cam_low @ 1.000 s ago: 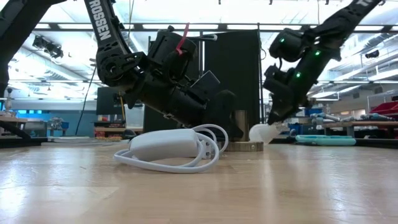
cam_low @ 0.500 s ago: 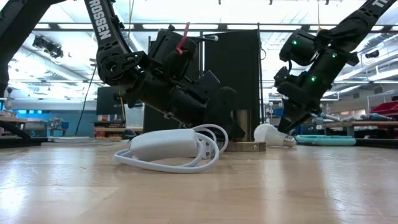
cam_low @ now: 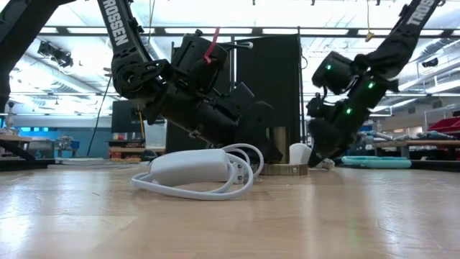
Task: Screw lightbulb
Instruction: Insert the white lightbulb into the silver lamp
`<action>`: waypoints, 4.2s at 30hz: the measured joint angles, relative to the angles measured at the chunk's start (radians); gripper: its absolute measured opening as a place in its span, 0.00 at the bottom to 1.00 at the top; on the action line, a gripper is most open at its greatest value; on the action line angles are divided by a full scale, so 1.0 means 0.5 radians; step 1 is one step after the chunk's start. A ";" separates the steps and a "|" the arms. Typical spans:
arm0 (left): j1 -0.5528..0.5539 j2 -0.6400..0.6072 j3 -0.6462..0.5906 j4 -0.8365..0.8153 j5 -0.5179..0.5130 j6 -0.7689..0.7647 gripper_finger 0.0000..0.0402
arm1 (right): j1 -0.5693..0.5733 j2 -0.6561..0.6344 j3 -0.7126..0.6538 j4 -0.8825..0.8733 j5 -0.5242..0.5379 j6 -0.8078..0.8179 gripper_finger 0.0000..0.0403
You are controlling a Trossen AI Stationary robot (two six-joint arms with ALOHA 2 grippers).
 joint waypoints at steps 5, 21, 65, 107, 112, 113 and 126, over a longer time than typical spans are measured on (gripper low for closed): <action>0.001 -0.002 0.001 -0.020 -0.001 0.005 0.49 | -0.020 0.077 0.000 0.161 -0.006 -0.076 0.71; 0.001 -0.002 0.001 -0.020 -0.001 0.012 0.49 | -0.062 0.148 0.004 0.252 -0.097 -0.160 0.39; 0.002 -0.002 0.001 -0.034 0.110 0.014 0.49 | 0.778 -0.513 -0.173 0.831 0.087 0.083 0.39; -0.056 -0.348 -0.004 -0.693 0.306 0.337 0.66 | 1.011 0.313 -0.492 2.644 0.206 0.019 0.39; -0.056 -0.494 -0.002 -0.922 0.290 0.337 0.66 | 1.011 0.313 -0.491 2.643 0.205 0.017 0.39; -0.056 -0.517 -0.002 -0.954 0.282 0.337 0.66 | 1.011 0.313 -0.491 2.643 0.205 0.016 0.39; -0.056 -0.705 -0.002 -1.092 0.098 0.331 0.66 | 1.011 0.311 -0.491 2.602 0.195 -0.005 0.39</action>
